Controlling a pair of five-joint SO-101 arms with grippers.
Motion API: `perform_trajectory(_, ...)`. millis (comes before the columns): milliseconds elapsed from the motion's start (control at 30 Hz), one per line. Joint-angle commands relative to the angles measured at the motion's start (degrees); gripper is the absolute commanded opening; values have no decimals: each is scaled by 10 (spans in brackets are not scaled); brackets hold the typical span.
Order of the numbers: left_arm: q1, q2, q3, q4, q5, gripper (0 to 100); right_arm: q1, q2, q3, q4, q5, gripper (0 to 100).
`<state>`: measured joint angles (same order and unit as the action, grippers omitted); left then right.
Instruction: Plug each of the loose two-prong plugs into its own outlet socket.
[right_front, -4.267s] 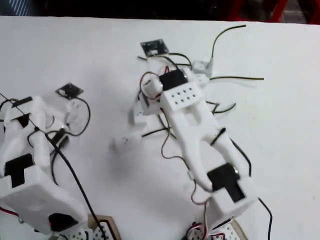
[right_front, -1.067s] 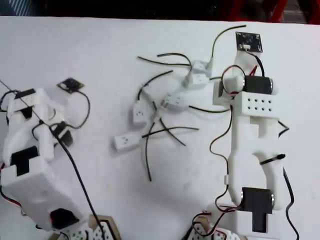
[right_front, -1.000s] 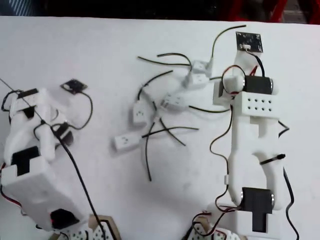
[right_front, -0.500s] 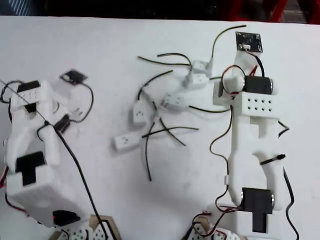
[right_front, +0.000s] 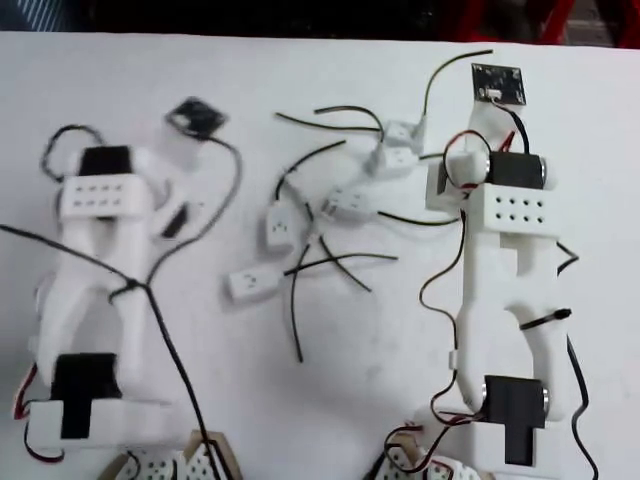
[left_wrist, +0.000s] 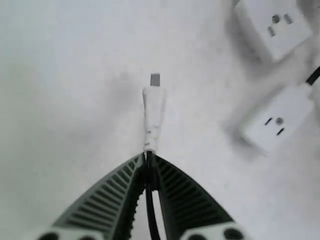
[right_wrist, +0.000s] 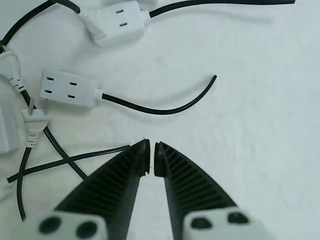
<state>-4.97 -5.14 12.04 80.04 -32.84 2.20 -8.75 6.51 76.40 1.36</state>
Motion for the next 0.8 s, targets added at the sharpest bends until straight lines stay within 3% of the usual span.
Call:
perform_trajectory(0, 98, -51, -21, -16, 62, 22, 15, -30, -8, -8, 5, 22)
perform_trajectory(167, 191, -55, -20, -70, 135, 22, 55, -30, -8, -25, 4, 22)
perform_trajectory(500, 274, -59, -20, -95, 178, 27, 63, -30, -8, -29, 2, 22)
perform_trajectory(767, 310, -75, -25, -58, 284, 344, 63, -27, -8, -29, 2, 22)
